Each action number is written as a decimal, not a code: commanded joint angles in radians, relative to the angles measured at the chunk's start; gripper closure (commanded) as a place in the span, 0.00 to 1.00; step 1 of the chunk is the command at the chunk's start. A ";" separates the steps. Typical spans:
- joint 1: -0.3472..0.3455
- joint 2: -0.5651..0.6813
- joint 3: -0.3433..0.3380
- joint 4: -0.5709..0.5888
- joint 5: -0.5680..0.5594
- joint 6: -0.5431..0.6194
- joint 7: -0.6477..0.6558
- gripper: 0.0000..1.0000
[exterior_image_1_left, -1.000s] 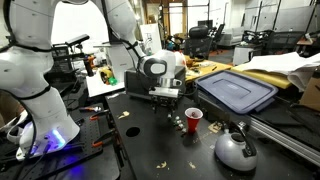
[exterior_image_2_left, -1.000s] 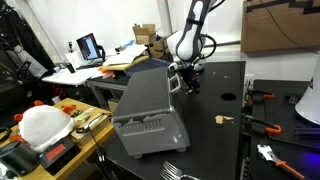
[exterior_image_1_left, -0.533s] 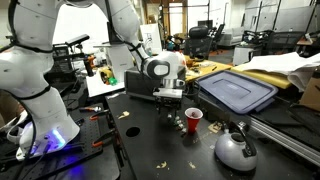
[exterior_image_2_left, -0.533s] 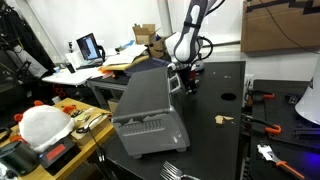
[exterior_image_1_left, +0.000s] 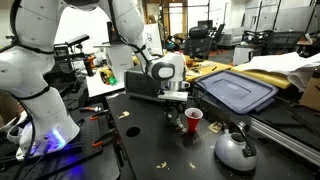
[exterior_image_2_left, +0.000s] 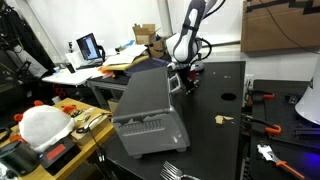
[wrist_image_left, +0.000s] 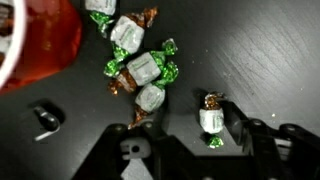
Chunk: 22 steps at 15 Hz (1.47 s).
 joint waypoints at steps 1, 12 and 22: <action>-0.034 0.010 0.026 0.023 0.049 -0.012 -0.035 0.73; -0.018 -0.102 0.040 -0.030 0.123 -0.064 0.020 0.94; 0.037 -0.286 -0.102 -0.071 0.024 -0.061 0.251 0.94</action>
